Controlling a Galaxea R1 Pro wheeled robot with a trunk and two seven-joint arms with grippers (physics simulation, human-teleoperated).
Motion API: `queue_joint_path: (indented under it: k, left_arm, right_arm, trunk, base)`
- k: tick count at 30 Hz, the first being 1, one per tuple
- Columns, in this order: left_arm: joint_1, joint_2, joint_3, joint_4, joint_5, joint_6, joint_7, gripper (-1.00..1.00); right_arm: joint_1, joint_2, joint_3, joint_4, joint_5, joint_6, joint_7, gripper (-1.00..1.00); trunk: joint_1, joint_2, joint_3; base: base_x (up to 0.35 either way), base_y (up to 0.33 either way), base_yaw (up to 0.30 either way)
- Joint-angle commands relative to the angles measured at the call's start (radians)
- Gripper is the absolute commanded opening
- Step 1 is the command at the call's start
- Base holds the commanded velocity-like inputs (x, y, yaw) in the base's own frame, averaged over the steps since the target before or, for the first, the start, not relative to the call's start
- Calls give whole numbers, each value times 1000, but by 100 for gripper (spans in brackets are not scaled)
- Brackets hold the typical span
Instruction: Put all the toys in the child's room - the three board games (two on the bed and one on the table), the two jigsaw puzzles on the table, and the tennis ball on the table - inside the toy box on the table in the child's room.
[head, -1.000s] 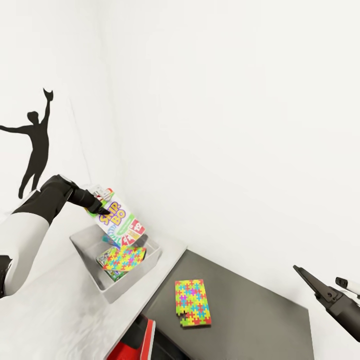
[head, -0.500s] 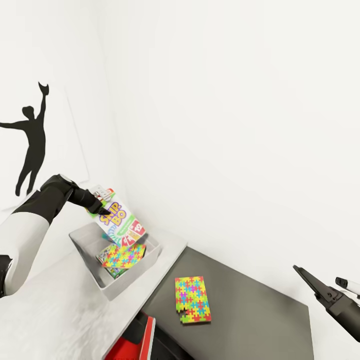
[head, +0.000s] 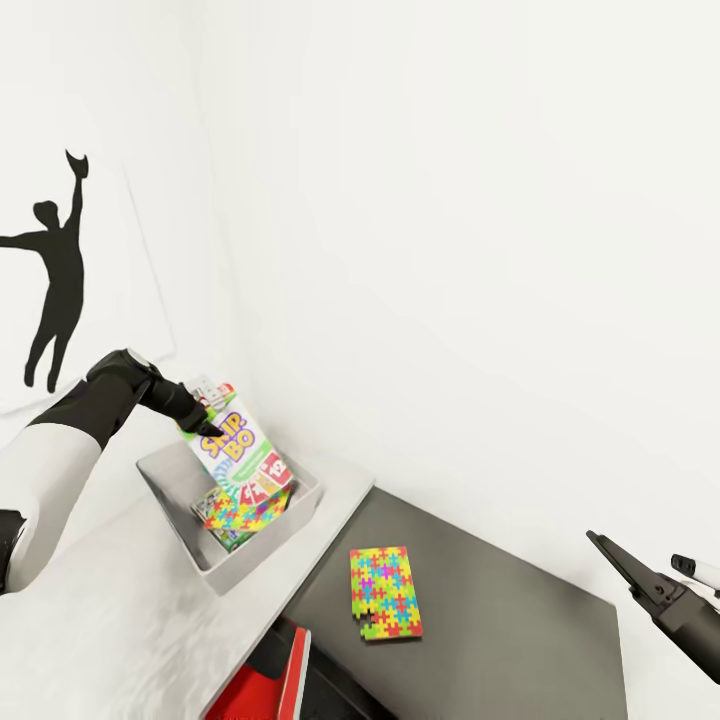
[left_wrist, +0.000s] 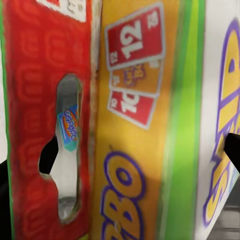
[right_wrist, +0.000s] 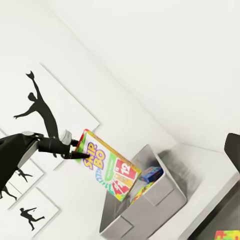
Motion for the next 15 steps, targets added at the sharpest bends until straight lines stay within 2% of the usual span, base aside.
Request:
queue_joint_path:
  k: [1, 4, 5, 9, 15]
  left_arm:
    - [-1, 1, -4, -1, -13, 7, -5, -100]
    - [-1, 1, -3, 0, -43, 3, -6, -100]
    - [-1, 1, -2, 0, -65, 2, -7, -100]
    - [-1, 1, -1, 1, -101, -1, -7, -100]
    - [-1, 1, 0, 2, -117, -1, -7, -100]
  right_arm:
    - [0, 0, 0, -1, -6, 7, -1, 100]
    - [0, -1, 0, -1, -6, 7, -1, 100]
    - [0, -1, 0, -1, -6, 7, -1, 100]
    - [0, -1, 0, -1, -6, 7, -1, 100]
    - [0, -1, 0, -1, -6, 7, -1, 100]
  trunk:
    - [1, -2, -4]
    - [1, -2, -9]
    - [1, -2, -10]
    - [1, -2, -17]
    - [1, -2, -27]
  base:
    - [0, 0, 0]
    - [0, 0, 0]
    - [0, 0, 0]
    - [0, 0, 0]
    - [0, 0, 0]
